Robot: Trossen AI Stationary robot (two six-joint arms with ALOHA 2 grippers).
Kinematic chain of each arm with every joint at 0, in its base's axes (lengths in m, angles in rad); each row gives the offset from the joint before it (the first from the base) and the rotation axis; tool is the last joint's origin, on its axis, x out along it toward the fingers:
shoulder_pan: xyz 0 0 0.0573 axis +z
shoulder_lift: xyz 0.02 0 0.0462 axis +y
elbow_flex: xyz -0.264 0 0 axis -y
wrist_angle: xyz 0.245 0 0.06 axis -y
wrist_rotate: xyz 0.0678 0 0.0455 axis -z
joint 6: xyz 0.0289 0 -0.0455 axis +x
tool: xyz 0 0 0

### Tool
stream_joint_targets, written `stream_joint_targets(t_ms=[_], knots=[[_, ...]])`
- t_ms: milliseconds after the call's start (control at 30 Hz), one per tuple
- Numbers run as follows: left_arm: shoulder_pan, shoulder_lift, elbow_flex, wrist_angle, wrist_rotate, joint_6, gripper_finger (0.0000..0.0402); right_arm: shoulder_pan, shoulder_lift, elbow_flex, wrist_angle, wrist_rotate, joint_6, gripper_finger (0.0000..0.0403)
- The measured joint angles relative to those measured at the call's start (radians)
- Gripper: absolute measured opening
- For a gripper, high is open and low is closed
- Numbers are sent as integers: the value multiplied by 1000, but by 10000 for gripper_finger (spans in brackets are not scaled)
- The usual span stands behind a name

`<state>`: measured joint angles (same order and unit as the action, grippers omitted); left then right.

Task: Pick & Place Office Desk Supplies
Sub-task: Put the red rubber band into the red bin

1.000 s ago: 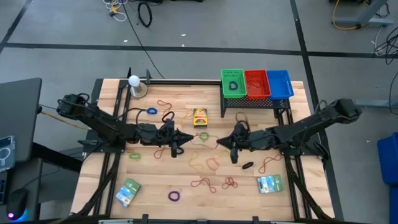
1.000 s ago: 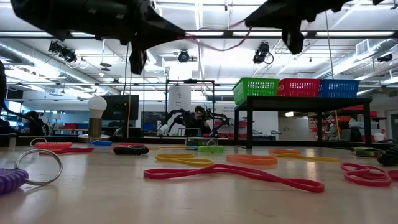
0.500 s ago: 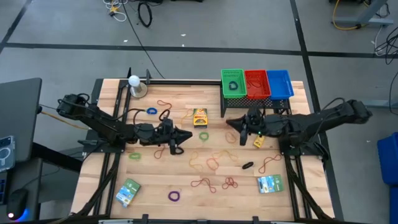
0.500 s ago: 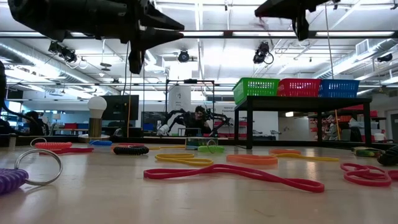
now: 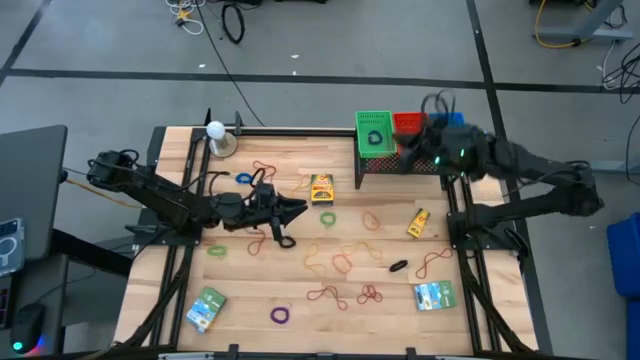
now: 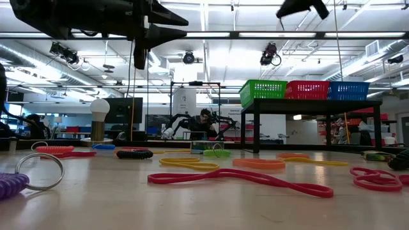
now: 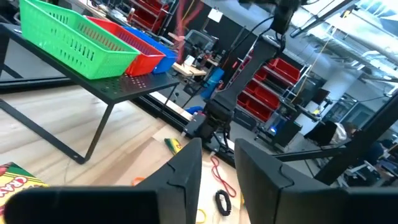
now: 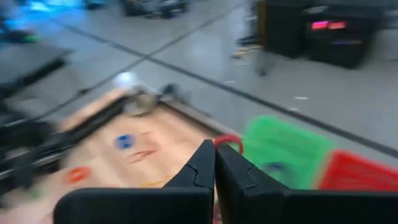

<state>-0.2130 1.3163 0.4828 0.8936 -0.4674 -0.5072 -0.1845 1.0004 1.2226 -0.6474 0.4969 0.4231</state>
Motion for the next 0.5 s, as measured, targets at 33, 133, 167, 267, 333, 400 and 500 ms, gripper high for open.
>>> stream_joint_targets(t_ms=[33, 133, 167, 267, 333, 400, 500], knots=[[5, 0, 0, 0, 9, 0, 95, -43, 0, 15, -21, 0, -15, 4], [18, 0, 0, 0, 30, 0, 87, -173, 0, 39, -58, -5, -66, 4], [19, 0, 0, 0, 35, 0, 86, -219, 0, 39, -65, -16, -84, 4], [20, 0, 0, 0, 60, 3, 84, -353, 14, 32, -71, -71, -106, 4], [18, 0, 0, 0, 87, 3, 83, -433, 31, 22, -77, -121, -108, 4], [18, 0, 0, -3, 106, 3, 83, -498, 49, 13, -77, -163, -122, 4], [18, 0, 0, -10, 106, 3, 83, -567, 91, 13, -87, -206, -127, 4]])
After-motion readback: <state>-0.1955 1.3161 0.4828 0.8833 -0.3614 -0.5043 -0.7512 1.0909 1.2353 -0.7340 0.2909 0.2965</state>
